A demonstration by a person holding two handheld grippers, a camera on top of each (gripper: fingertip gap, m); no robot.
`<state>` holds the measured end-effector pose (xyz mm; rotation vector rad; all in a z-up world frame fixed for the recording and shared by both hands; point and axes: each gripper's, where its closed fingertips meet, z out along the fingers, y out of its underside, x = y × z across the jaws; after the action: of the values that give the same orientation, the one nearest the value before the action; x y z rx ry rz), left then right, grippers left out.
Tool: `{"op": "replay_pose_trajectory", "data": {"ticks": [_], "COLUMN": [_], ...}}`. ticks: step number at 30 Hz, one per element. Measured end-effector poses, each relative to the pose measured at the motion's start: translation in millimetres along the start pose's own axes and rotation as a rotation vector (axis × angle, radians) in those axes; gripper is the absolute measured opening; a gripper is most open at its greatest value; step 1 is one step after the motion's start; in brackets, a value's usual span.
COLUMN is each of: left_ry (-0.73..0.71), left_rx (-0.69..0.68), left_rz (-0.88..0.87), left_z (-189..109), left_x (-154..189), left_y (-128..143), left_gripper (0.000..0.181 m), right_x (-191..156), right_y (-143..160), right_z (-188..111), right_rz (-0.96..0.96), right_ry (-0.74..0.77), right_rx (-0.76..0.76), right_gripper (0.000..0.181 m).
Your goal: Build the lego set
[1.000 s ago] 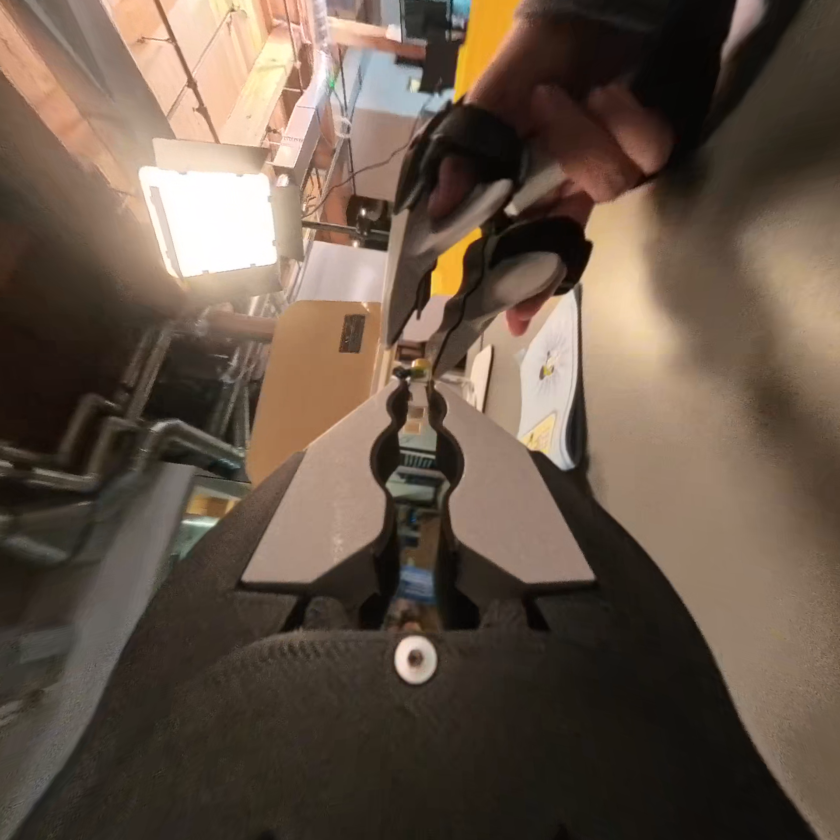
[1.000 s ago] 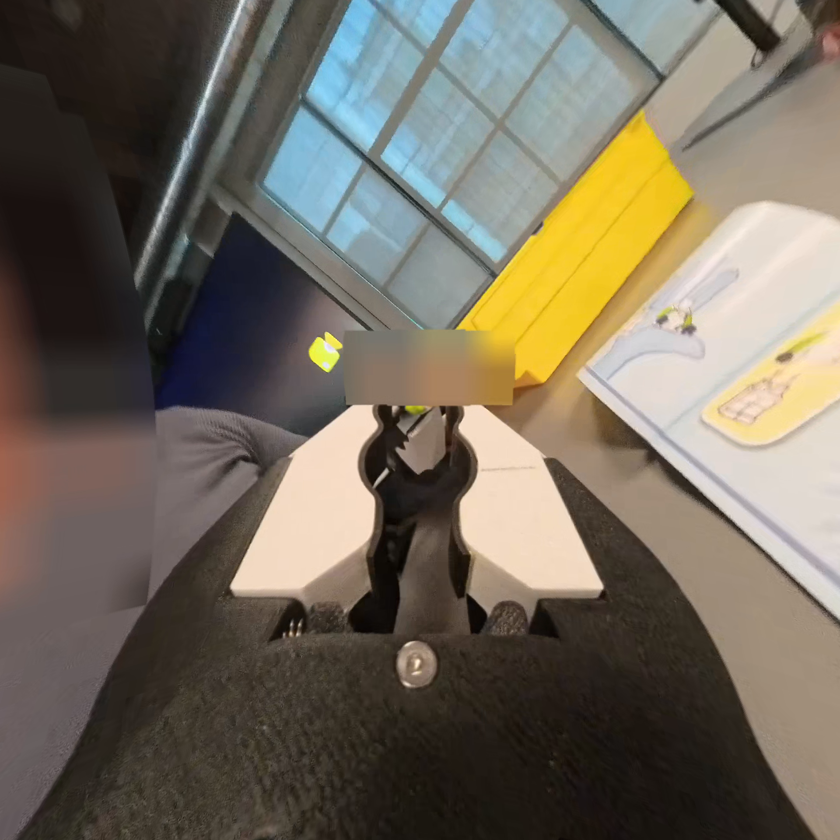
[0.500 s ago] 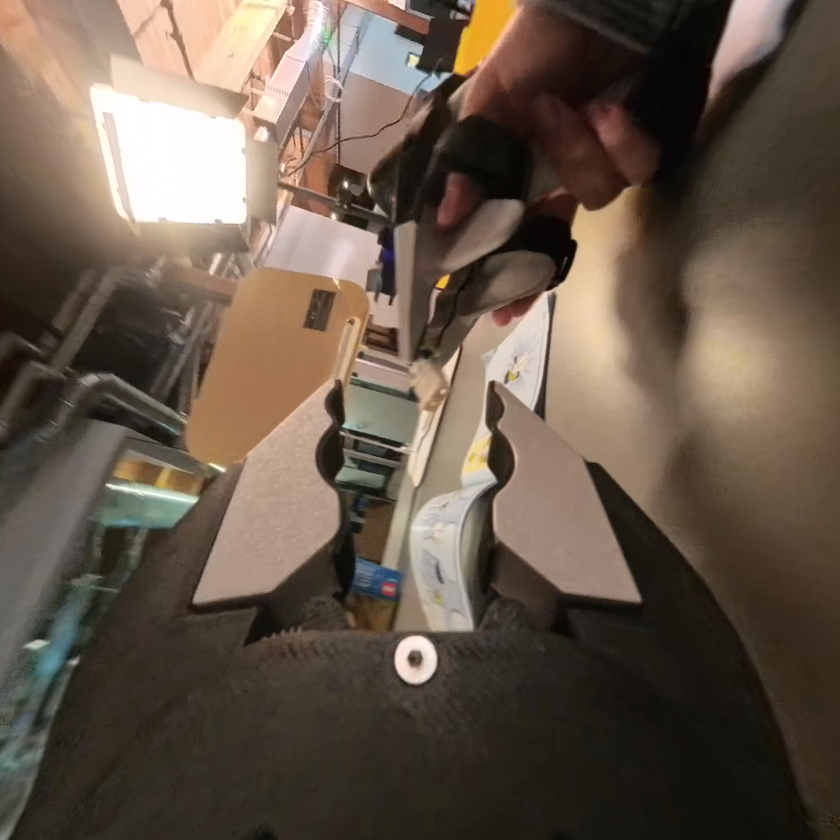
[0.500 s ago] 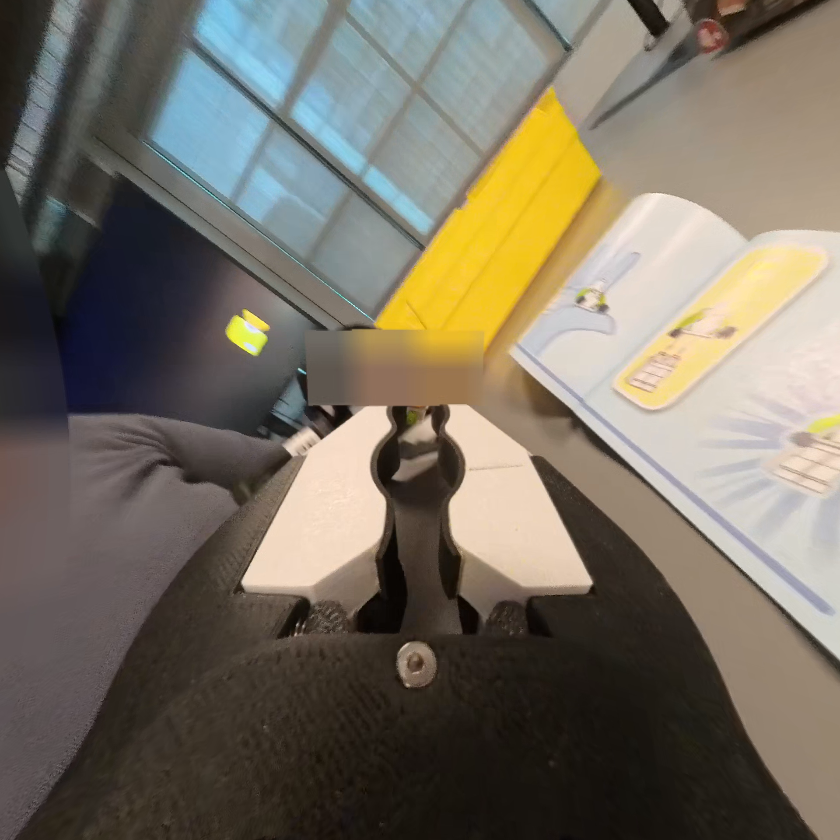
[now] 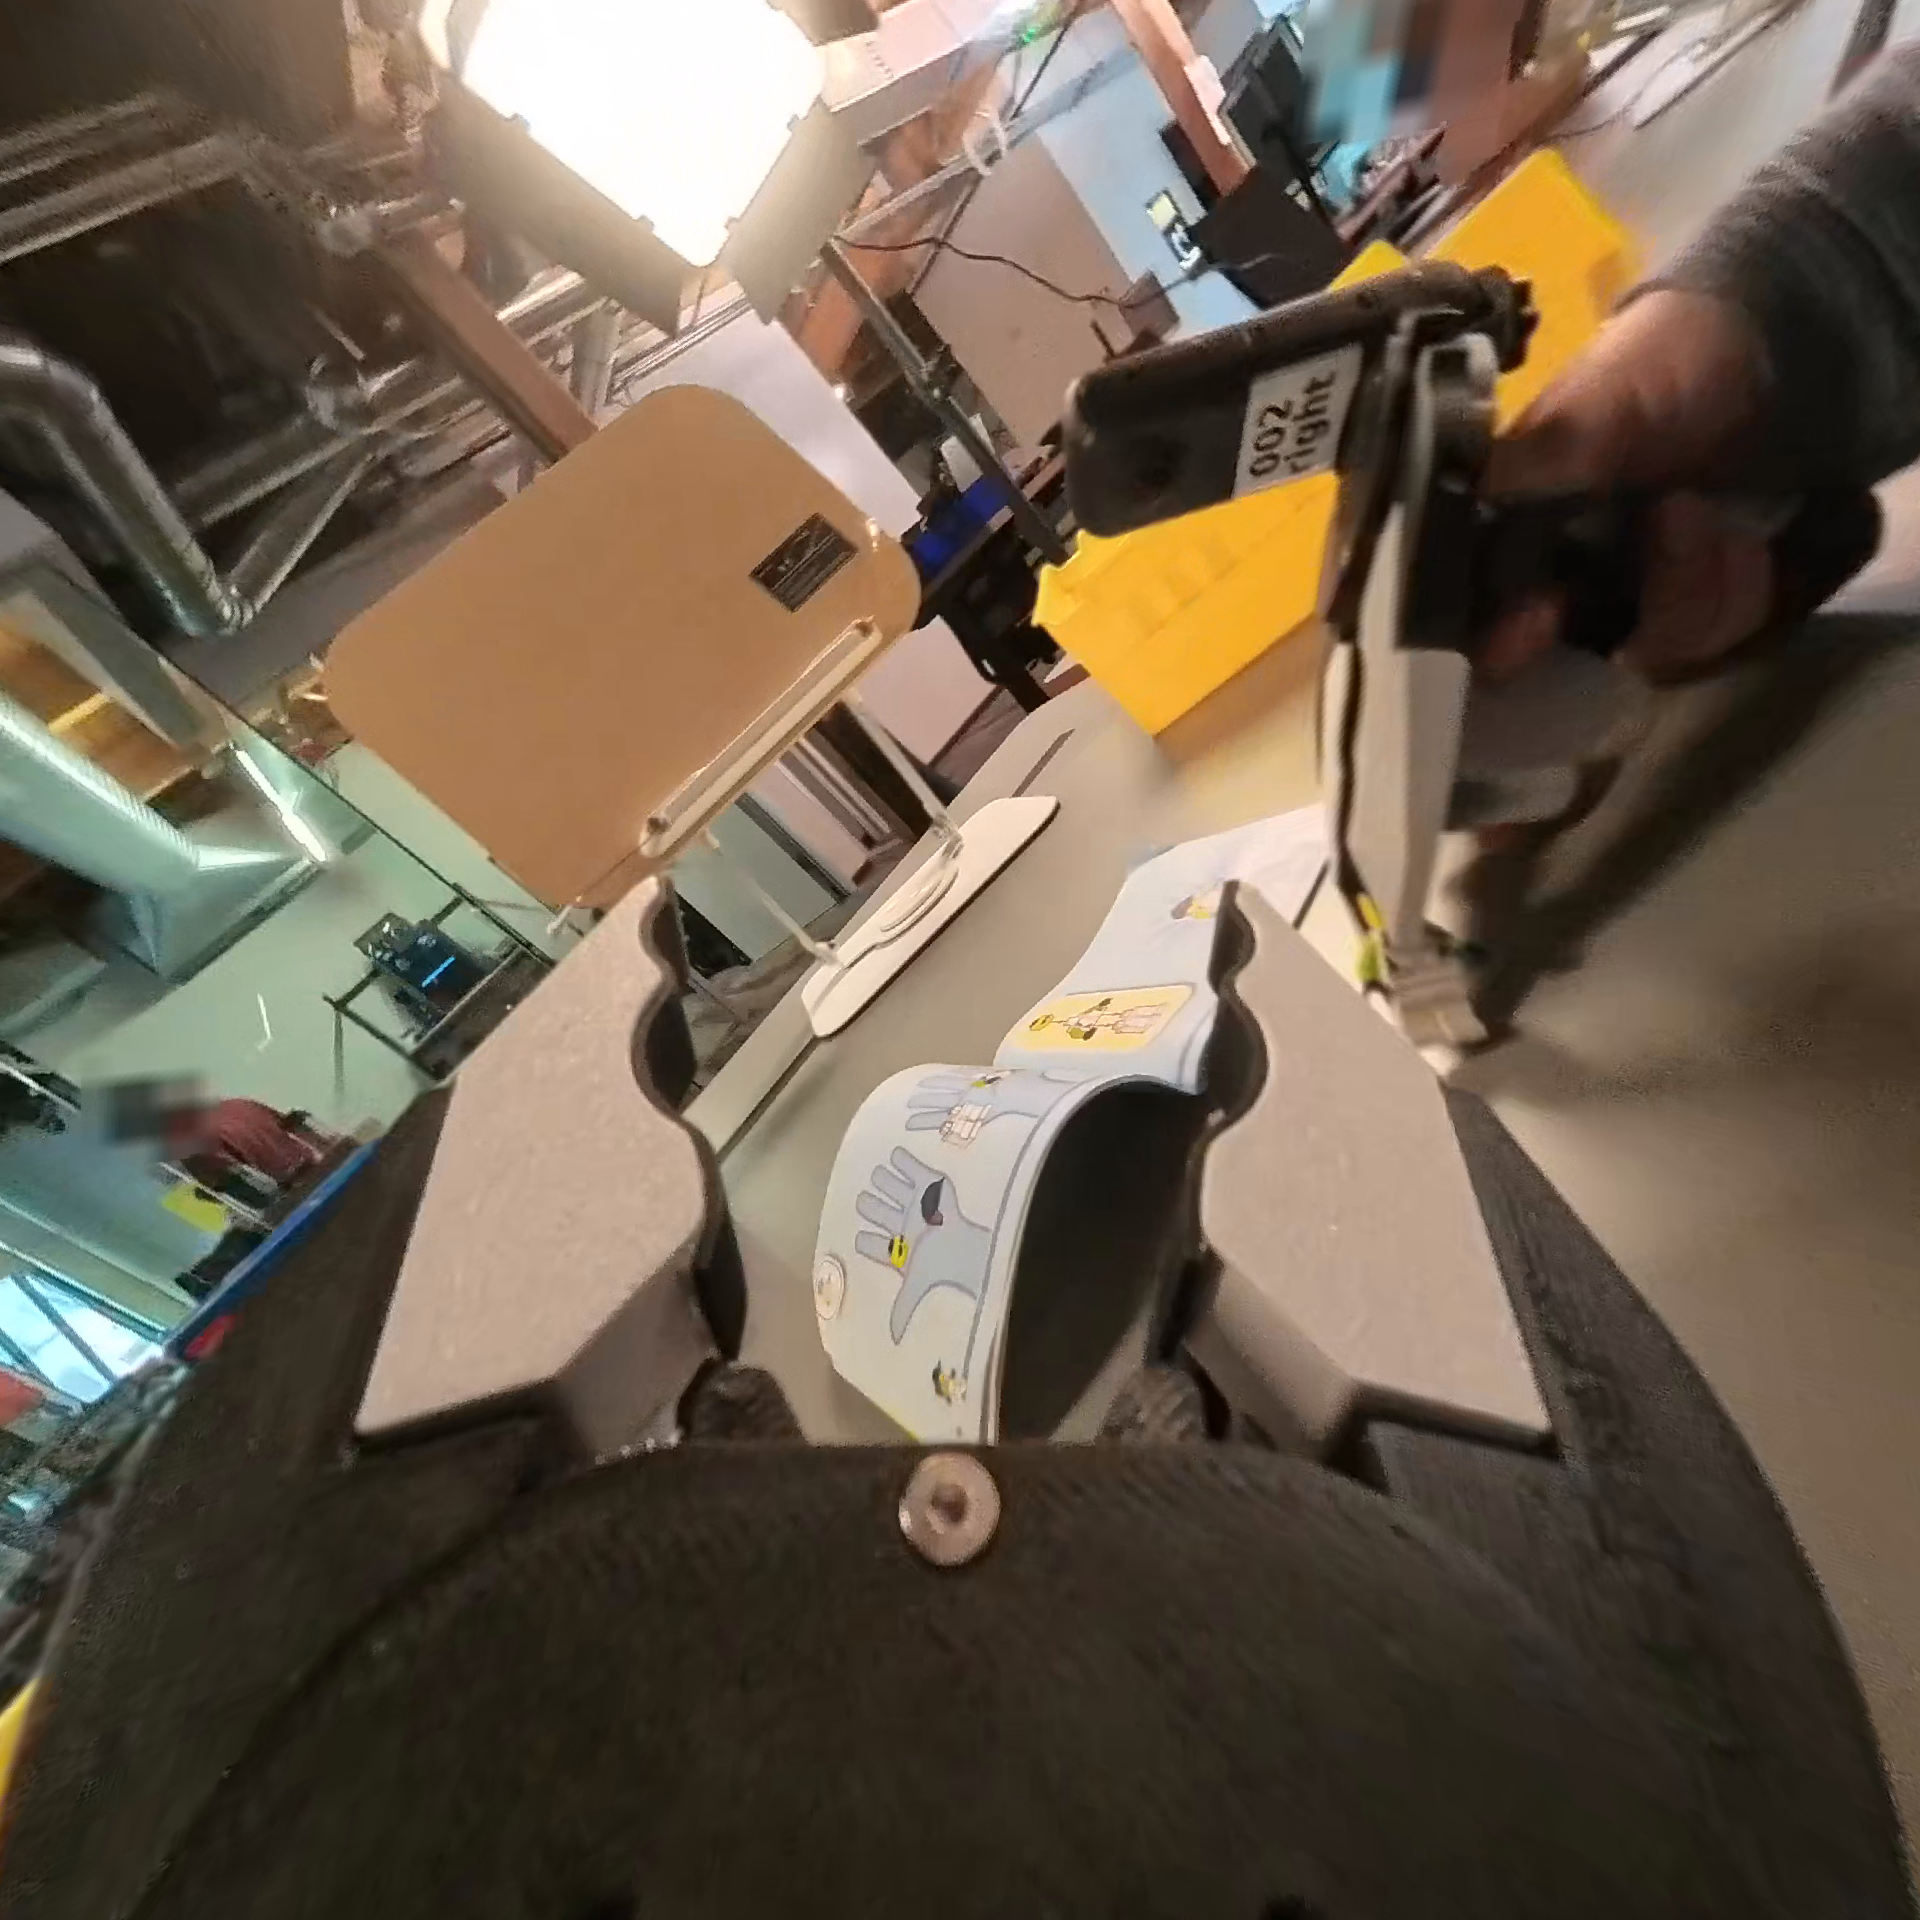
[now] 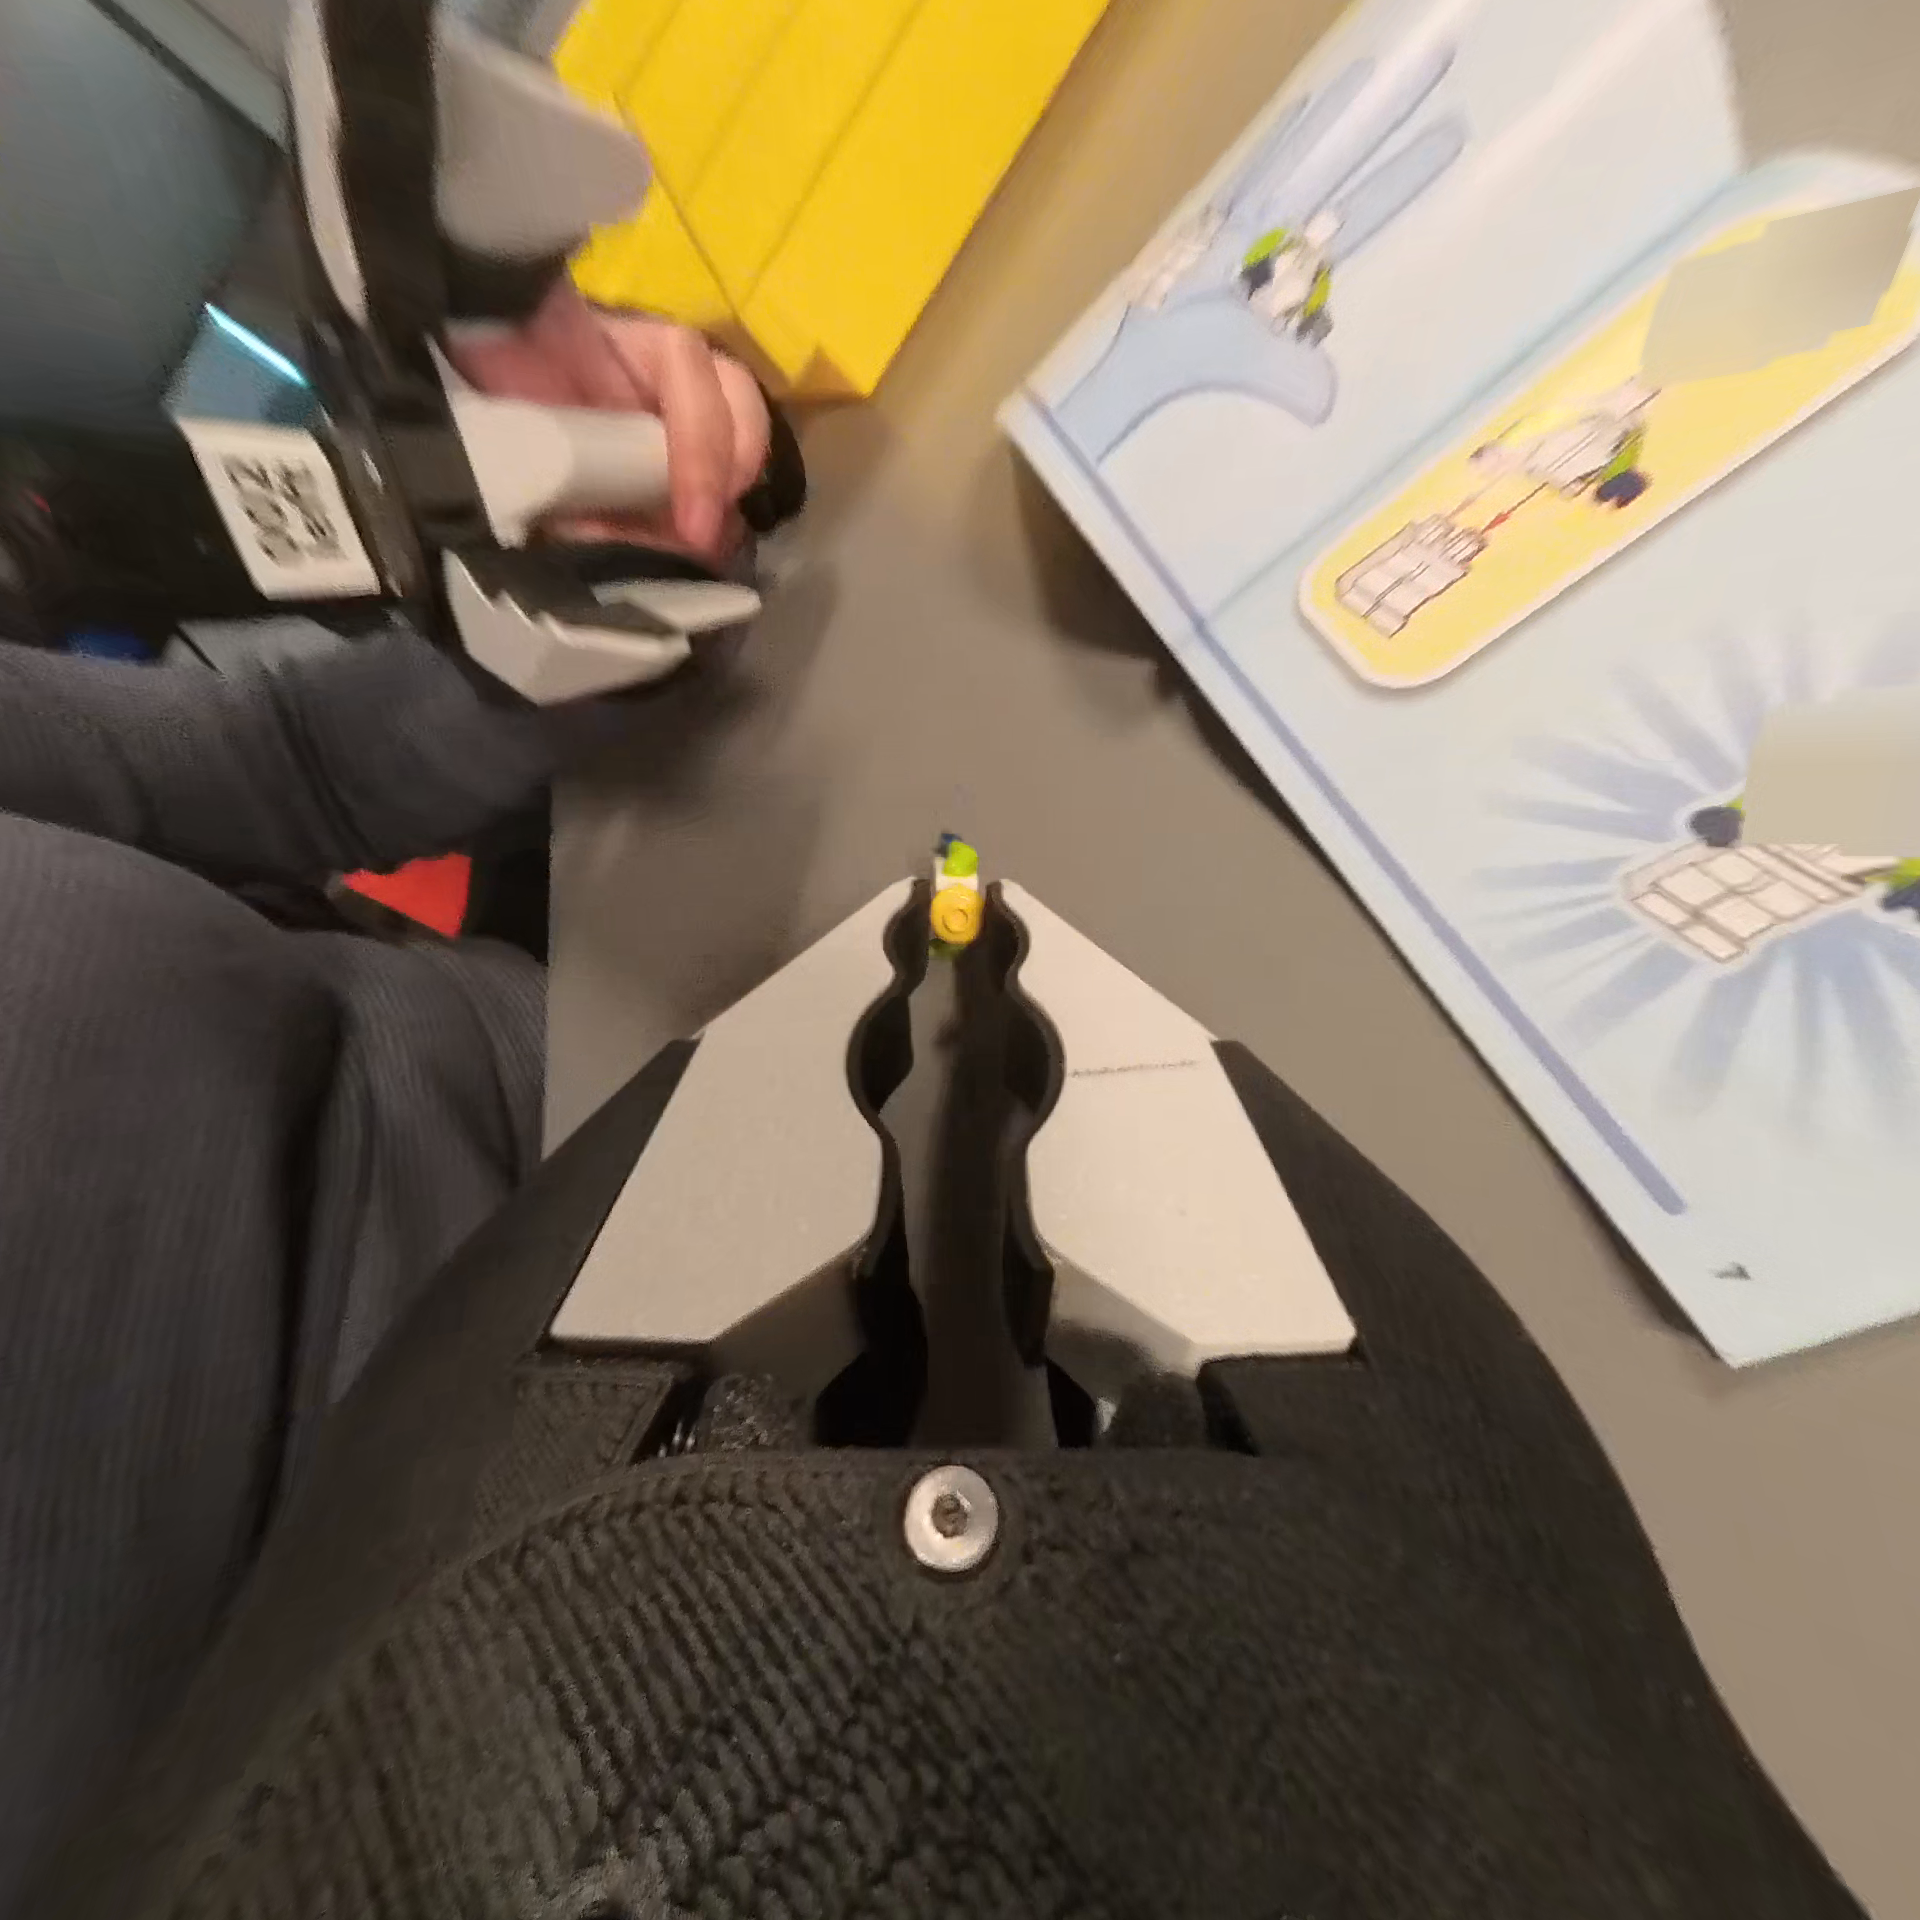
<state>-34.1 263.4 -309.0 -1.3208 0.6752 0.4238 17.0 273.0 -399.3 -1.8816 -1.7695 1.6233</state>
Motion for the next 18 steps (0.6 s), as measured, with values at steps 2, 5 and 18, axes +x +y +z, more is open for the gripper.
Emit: {"op": "replay_pose_trajectory", "data": {"ticks": [2, 5, 18], "left_ry": [-0.018, -0.029, -0.087], "left_rx": [-0.009, -0.028, -0.012], "left_rz": [-0.019, -0.013, -0.078], "left_z": [2, 4, -9], "left_x": [-5, -6, -6], "left_y": [3, 6, -7], "left_gripper": [0.099, 0.1, 0.097], "right_x": [-1, 1, 0], "right_y": [3, 1, -83], "right_z": [7, 12, -82], "right_rz": [-0.046, -0.099, -0.777], "right_ry": [0.02, 0.067, 0.704], "right_rx": [-0.036, -0.033, 0.703], "right_gripper": [0.009, 0.009, 0.051]}}
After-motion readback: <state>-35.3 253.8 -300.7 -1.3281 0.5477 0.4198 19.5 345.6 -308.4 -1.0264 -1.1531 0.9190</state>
